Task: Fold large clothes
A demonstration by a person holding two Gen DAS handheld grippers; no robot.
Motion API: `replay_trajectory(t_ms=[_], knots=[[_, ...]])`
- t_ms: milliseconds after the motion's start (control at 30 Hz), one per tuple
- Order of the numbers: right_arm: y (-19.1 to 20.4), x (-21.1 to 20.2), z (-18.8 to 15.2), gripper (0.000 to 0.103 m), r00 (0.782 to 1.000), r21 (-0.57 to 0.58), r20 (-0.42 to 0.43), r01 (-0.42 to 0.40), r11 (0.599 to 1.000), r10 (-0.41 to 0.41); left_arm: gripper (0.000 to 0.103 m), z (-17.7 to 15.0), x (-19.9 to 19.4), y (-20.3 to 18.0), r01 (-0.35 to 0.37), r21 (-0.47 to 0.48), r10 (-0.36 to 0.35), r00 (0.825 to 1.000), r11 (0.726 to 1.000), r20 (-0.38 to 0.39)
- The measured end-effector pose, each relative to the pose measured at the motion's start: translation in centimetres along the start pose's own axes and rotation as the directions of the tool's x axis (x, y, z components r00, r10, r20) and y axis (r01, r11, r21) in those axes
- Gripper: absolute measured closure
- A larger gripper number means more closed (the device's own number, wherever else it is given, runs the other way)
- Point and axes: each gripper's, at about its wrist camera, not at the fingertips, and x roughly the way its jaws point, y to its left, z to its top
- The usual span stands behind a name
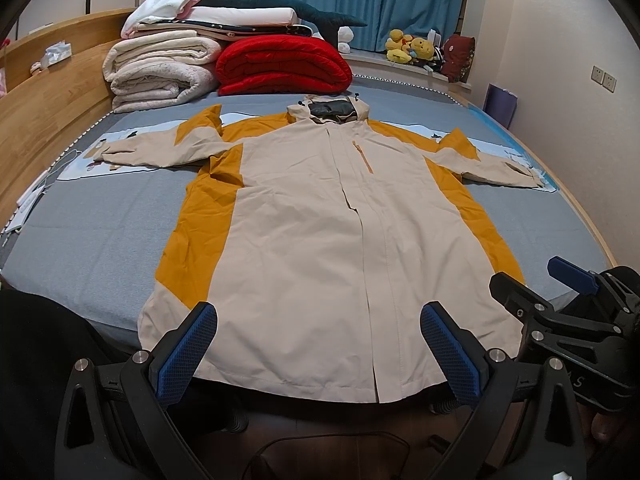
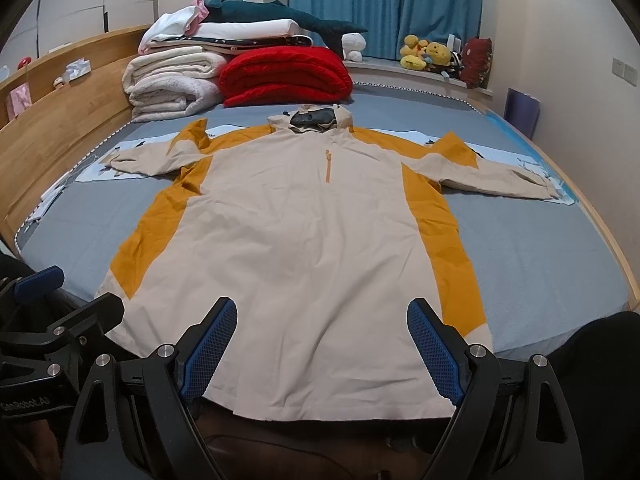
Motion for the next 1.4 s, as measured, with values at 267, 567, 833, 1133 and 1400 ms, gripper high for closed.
replay_trajectory(t_ms=[267, 567, 833, 1133, 1400], knots=[[0.1, 0.0, 0.0, 0.016, 1.0, 0.0, 0.001, 0.001, 1.0, -0.001, 0.002, 0.0, 0.0, 0.1, 0.0, -0.002, 0.0, 1.0, 1.0, 0.0], [0.2, 0.0, 0.0, 0.016, 1.0, -0.002, 0.001, 0.001, 1.0, -0.001, 0.002, 0.0, 0.0, 0.0, 0.0, -0.003, 0.0, 1.0, 1.0, 0.0], [-0.8, -1.6, 0.3, 0.023, 0.998, 0.0, 0.061, -0.017, 1.0, 0.017, 0.036, 0.3, -0.9, -1.9, -0.014, 0.036, 0.012, 0.998, 0.999, 0.065], [-2.3, -2.6, 1.4, 0.032, 0.999, 0.039, 0.039, -0.011, 0.999, 0.009, 0.052, 2.4, -1.6, -1.5, 0.001, 0.027, -0.004, 0.993, 1.0, 0.119], [-4.4, 0.2, 4.6, 0.058, 0.996, 0.125, -0.058, -0.054, 0.991, 0.061, 0.058, 6.1, -0.4, 0.3, -0.012, 0.021, 0.01, 0.994, 1.0, 0.109]])
